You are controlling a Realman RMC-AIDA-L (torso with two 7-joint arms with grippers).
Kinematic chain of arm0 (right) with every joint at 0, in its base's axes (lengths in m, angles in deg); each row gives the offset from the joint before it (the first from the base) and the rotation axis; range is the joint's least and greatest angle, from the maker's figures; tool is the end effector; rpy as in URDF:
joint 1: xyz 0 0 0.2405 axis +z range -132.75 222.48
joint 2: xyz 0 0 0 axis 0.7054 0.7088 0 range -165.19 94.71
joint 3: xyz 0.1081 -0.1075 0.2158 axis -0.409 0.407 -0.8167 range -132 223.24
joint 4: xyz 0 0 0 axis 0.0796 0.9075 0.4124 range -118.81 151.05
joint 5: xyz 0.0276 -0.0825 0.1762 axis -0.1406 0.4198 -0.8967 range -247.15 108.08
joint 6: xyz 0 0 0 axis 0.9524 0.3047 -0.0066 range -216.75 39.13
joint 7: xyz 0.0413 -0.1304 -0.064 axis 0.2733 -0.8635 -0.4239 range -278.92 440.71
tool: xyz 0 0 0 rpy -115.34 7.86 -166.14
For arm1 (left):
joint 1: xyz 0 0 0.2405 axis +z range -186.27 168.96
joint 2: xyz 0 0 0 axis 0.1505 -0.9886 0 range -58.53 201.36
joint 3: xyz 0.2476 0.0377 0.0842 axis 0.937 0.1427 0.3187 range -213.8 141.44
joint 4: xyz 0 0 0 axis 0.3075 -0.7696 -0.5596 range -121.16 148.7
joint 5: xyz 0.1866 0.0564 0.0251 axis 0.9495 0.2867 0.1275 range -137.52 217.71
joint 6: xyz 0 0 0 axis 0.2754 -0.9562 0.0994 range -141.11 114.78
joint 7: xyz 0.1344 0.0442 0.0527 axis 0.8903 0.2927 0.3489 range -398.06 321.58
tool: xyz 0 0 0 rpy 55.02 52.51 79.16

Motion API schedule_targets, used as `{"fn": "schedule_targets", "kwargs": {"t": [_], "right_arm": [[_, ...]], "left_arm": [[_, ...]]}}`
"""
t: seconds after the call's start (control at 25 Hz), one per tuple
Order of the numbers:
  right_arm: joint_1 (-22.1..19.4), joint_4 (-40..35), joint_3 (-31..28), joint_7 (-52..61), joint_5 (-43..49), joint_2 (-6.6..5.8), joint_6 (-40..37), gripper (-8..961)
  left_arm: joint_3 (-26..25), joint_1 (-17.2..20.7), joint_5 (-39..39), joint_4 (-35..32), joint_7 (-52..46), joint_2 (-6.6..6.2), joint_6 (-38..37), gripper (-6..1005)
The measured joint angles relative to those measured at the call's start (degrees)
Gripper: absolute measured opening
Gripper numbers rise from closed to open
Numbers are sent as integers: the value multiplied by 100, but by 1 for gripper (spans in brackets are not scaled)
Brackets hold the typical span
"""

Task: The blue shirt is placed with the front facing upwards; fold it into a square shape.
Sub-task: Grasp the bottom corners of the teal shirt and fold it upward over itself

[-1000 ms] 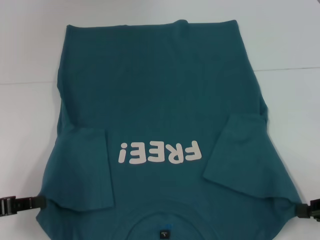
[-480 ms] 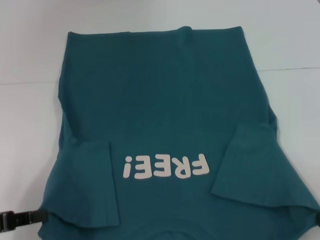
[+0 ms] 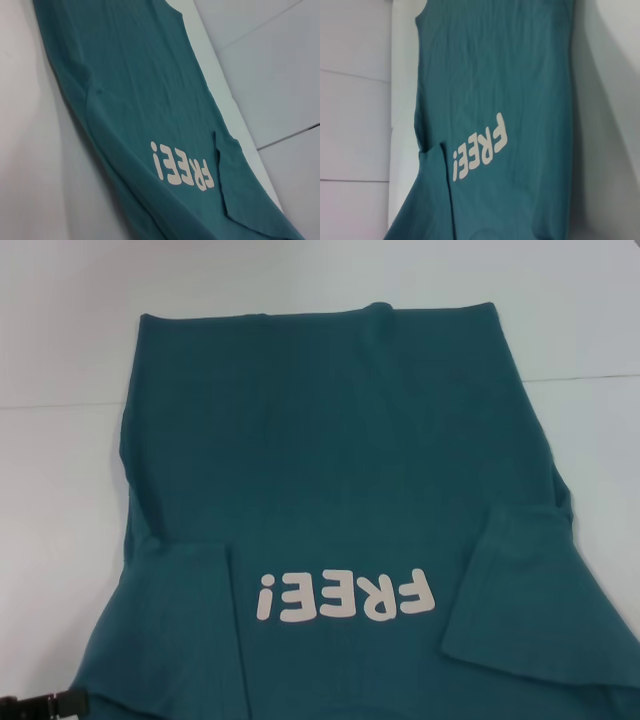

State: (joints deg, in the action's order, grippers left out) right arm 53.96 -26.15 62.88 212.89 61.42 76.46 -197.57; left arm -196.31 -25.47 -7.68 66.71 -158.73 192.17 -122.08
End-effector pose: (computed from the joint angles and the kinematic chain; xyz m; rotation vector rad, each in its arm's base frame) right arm 0.3817 0.1747 0.0760 -1.8742 2.2381 0.7699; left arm -0.3289 0.2246 0.0383 -2.2991 -1.8259 -0.7089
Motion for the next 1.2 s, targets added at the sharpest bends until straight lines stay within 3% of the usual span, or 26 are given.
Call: {"fn": "schedule_targets", "kwargs": {"t": [0.4, 0.88, 1.2], "right_arm": [[-416, 227, -256, -241, 0, 77, -141, 55], [-531, 228, -308, -331, 62, 79, -160, 56], [-268, 514, -593, -411, -19, 46, -169, 54]], "left_arm": [[-1, 238, -5, 16, 28, 60, -142, 45], [-70, 612, -5, 183, 47, 80, -243, 46], [-73, 391, -3, 63, 51, 44, -180, 47]]}}
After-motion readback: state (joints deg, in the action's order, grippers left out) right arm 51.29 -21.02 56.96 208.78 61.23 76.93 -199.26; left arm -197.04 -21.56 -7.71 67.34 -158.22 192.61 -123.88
